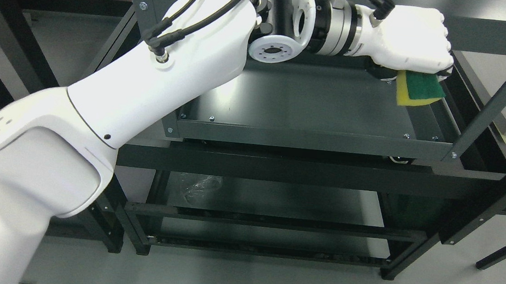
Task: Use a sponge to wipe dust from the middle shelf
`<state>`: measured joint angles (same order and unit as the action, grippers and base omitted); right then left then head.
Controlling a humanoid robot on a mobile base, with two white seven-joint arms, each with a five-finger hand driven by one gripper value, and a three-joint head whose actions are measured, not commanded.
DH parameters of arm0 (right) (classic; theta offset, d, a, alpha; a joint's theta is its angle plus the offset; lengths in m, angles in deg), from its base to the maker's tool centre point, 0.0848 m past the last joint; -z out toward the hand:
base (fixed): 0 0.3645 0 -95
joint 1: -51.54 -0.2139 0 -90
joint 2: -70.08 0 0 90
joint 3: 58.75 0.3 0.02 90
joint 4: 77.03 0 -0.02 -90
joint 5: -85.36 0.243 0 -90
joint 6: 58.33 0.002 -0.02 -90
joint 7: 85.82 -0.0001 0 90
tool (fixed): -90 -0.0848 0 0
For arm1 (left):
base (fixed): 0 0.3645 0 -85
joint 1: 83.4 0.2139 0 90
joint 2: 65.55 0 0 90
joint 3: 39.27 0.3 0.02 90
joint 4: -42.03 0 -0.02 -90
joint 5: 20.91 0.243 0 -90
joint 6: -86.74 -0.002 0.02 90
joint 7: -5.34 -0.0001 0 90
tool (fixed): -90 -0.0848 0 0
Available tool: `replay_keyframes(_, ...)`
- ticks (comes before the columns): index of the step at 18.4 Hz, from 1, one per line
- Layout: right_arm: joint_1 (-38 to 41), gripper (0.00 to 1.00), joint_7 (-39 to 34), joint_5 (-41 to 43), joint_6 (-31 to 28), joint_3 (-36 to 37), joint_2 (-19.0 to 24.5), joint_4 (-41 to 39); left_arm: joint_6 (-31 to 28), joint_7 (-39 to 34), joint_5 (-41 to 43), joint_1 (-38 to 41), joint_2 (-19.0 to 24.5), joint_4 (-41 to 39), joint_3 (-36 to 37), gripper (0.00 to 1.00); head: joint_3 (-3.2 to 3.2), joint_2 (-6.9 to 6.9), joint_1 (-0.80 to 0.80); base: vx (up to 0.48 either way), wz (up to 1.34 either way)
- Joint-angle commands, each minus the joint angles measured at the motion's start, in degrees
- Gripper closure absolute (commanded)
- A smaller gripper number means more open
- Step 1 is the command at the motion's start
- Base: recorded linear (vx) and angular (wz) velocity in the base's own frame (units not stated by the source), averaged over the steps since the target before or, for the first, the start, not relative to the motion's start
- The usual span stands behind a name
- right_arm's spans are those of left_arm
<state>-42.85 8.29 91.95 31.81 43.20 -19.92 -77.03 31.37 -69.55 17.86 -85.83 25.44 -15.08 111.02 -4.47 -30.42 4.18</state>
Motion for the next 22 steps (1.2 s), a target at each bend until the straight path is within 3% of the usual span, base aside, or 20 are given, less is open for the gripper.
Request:
replay_keyframes(1, 0.00, 0.00, 0.02, 0.00, -4.18, 0.00, -1.00, -1.00, 2.98, 1.41, 1.74, 5.59, 6.20, -0.02, -15.96, 0.95, 0.00, 0.00, 0.00, 0.000, 0.00)
replay_keyframes(14, 0.00, 0.00, 0.02, 0.00, -4.18, 0.00, -1.00, -1.00, 10.37, 8.80, -1.49, 22.27, 28.43, -23.83, -40.22, 0.95, 0.00, 0.00, 0.00, 0.000, 0.00)
replay_keyframes(22, 0.00, 0.00, 0.11, 0.00, -4.18, 0.00, -1.00, -1.00, 10.37, 11.87, -11.78, 33.70, 40.14, -27.97, -55.78, 0.95, 0.00, 0.00, 0.00, 0.000, 0.00)
